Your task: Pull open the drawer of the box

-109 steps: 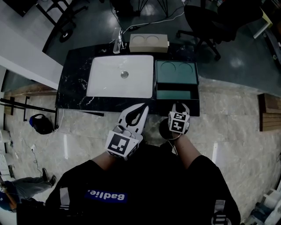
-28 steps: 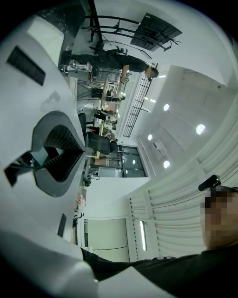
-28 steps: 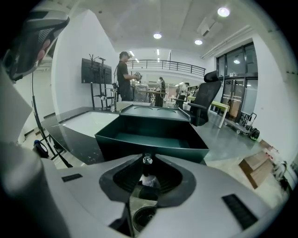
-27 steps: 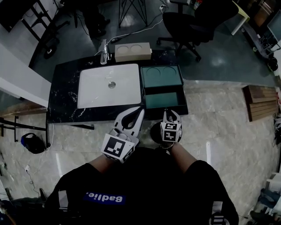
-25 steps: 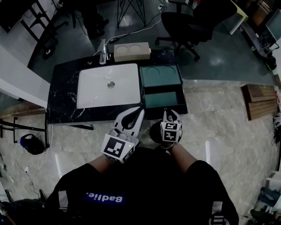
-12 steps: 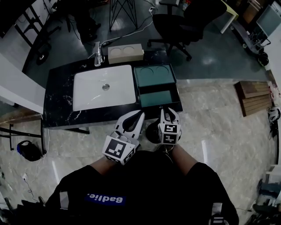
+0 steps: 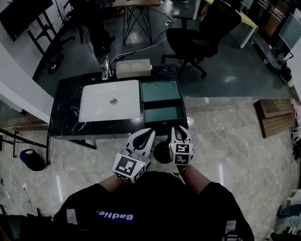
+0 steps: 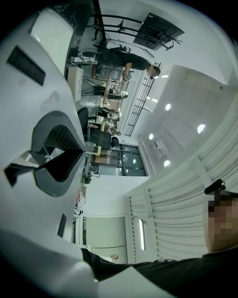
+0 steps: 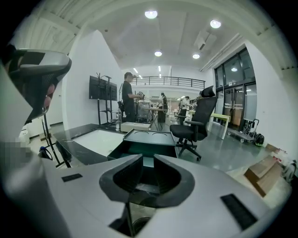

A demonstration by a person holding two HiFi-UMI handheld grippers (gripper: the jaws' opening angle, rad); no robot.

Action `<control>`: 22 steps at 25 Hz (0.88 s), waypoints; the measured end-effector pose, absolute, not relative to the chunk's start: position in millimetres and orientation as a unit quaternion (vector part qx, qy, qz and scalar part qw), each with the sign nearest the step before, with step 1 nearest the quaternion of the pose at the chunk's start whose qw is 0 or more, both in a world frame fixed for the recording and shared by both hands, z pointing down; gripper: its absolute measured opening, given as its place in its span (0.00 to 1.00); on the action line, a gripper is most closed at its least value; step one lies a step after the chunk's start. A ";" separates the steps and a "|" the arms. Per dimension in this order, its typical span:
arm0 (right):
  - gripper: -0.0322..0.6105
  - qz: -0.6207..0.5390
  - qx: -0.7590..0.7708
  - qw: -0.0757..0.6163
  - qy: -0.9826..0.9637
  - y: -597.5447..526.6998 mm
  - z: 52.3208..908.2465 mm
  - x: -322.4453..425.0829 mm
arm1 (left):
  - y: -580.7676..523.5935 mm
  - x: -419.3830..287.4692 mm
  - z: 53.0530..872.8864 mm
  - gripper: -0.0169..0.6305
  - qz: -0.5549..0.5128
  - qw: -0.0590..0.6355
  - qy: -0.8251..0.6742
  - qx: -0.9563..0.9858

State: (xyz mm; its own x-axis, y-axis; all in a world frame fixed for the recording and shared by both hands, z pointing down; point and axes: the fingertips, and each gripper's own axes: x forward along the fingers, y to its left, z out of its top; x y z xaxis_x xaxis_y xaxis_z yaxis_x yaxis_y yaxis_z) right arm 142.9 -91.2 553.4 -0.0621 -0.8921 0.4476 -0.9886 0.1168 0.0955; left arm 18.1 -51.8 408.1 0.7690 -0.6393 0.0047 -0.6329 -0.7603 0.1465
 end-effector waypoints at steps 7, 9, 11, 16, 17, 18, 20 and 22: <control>0.16 0.119 0.637 0.175 -0.741 -70.0 534.8 167.1 | -22.8 58.2 408.0 0.01 -0.013 0.069 -0.356 0.932; 0.16 0.117 0.630 0.168 -0.749 -63.1 530.4 173.5 | -12.7 71.2 409.3 0.01 -0.011 0.069 -0.360 0.930; 0.16 0.119 0.623 0.161 -0.756 -56.7 528.2 180.3 | -3.1 83.3 412.8 0.01 -0.007 0.070 -0.366 0.928; 0.16 0.116 0.610 0.138 -0.772 -44.7 518.0 192.5 | 8.5 97.9 422.3 0.01 -0.003 0.073 -0.396 0.915; 0.16 0.114 0.608 0.135 -0.774 -42.3 515.0 193.5 | 10.0 98.7 422.6 0.01 -0.003 0.073 -0.401 0.913; 0.16 0.113 0.606 0.131 -0.777 -40.0 511.7 194.1 | 11.7 99.4 422.1 0.01 -0.002 0.072 -0.405 0.912; 0.16 0.109 0.602 0.126 -0.781 -35.4 504.6 193.9 | 15.2 100.7 419.5 0.01 -0.002 0.069 -0.408 0.910; 0.16 0.105 0.601 0.122 -0.783 -32.0 497.9 192.0 | 16.9 101.1 417.1 0.01 -0.004 0.067 -0.408 0.911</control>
State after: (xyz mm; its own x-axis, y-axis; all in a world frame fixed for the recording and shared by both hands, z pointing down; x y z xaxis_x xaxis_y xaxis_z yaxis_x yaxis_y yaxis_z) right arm 192.0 -32.0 497.9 -0.2479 -0.9155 0.3169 -0.9666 0.2557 -0.0175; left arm 101.1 16.9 417.1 0.6673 -0.7432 0.0475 -0.7421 -0.6583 0.1262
